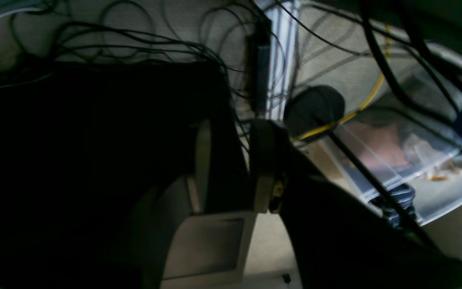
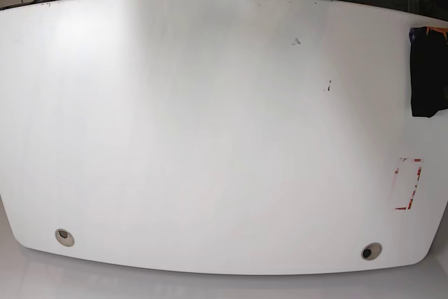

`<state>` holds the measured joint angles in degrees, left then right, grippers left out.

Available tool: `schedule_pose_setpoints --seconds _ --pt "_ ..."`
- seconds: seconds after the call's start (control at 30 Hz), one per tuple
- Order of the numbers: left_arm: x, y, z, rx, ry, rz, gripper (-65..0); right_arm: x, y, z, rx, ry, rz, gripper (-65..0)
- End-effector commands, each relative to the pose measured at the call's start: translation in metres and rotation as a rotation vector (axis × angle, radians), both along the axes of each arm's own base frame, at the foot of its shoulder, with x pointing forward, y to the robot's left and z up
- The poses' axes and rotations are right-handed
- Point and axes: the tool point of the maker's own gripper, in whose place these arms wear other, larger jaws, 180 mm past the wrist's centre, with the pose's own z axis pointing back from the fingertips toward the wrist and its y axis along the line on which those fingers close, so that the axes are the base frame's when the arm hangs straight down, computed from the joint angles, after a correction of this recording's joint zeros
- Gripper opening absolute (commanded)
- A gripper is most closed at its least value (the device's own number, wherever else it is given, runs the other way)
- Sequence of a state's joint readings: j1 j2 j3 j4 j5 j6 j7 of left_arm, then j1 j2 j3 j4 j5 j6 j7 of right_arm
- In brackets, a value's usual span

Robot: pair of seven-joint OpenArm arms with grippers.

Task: Layout the t-shirt on the table in an organized manner, then fold the t-shirt properly

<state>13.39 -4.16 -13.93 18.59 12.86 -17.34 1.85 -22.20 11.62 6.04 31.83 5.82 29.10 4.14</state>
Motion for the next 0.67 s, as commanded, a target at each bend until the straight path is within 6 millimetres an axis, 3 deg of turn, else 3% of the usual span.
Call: schedule_pose_setpoints --seconds 0.0,0.33,0.4,0.63 --pt "-0.007 0.002 -0.001 -0.002 0.026 -0.001 -49.9 0.004 -0.006 -0.003 -0.005 0.005 -0.015 -45.5" --pt "0.000 -0.003 -0.004 -0.015 0.048 -0.002 -49.9 0.015 -0.009 -0.011 -0.050 0.016 -0.011 -45.2" --pt "-0.001 -0.004 -0.004 -0.017 0.050 -0.017 -49.9 0.018 -0.001 -0.014 -0.057 0.016 0.023 -45.0" --pt "-0.001 -0.008 -0.004 -0.022 0.048 -0.032 -49.9 0.012 0.000 -0.017 -0.106 0.030 0.100 -45.0"
